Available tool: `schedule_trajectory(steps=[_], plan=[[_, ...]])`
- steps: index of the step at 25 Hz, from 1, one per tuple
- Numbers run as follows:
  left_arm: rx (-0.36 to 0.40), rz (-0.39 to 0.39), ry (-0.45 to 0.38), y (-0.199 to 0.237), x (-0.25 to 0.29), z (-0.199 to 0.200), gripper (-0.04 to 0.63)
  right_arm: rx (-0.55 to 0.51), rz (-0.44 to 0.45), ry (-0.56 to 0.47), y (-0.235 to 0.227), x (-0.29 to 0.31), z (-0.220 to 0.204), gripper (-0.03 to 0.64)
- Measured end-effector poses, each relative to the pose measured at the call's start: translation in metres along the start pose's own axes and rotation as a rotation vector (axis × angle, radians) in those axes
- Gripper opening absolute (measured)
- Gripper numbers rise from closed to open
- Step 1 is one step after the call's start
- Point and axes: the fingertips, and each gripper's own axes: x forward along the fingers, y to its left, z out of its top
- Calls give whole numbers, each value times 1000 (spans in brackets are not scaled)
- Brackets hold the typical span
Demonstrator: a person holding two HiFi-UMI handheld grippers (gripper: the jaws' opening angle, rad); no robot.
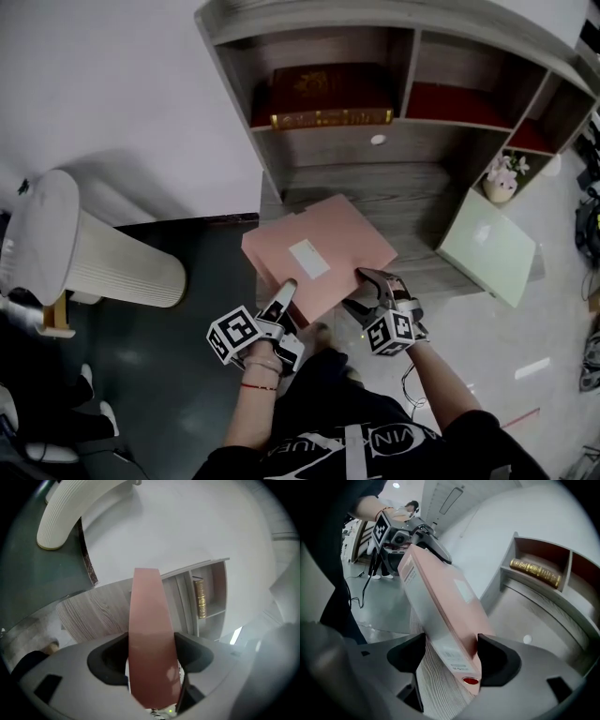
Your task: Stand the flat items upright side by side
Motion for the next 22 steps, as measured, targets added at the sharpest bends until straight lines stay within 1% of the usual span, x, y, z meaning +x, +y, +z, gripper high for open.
schedule_trajectory(steps=[7,11,16,22], plan=[[95,-65,-23,-39,14,22,298,130,-37,-51,-20,2,12,349],[181,-100,-25,-65,23,35,303,204,-58,-79,-33,4,21,345],[291,-117,-34,-92,32,56,311,264,-80,-106,-46,15,36,331],[425,-144,-1,-119,47,76,313,343,-114,-122,-60,28,49,318]])
